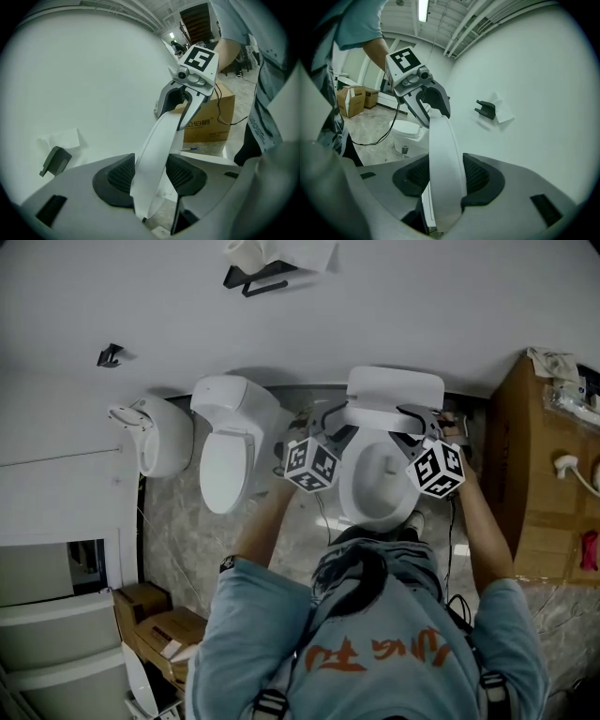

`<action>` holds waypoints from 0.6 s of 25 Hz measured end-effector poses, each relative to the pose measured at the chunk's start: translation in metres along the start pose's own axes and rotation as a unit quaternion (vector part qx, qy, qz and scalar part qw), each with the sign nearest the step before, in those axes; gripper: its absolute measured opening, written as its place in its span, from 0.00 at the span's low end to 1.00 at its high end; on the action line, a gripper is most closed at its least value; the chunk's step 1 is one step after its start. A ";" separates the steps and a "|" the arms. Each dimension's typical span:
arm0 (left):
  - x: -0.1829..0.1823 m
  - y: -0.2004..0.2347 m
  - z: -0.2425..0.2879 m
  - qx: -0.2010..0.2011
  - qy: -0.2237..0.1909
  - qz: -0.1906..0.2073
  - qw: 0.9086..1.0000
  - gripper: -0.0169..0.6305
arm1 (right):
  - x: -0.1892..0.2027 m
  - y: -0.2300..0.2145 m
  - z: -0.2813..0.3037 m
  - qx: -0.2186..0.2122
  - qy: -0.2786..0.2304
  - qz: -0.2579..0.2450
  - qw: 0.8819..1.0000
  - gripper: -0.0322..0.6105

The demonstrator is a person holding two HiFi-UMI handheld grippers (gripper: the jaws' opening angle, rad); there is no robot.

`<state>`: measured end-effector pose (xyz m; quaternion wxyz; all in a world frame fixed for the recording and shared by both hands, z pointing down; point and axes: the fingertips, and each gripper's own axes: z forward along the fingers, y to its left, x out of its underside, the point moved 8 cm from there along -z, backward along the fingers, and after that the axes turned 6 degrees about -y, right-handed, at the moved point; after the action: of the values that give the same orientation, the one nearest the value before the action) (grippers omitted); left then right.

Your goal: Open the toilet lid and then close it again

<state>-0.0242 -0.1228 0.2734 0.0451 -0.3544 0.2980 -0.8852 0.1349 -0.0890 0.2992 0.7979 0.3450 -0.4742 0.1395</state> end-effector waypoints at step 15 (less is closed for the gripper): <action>0.038 -0.094 -0.054 0.071 -0.031 0.049 0.996 0.35 | 0.004 0.114 -0.011 -0.011 0.112 -0.032 0.993 0.39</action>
<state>-0.0754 -0.0300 0.3180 0.1227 -0.3627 0.2499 -0.8893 0.0815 0.0005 0.3465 0.8540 0.3329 -0.3721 0.1466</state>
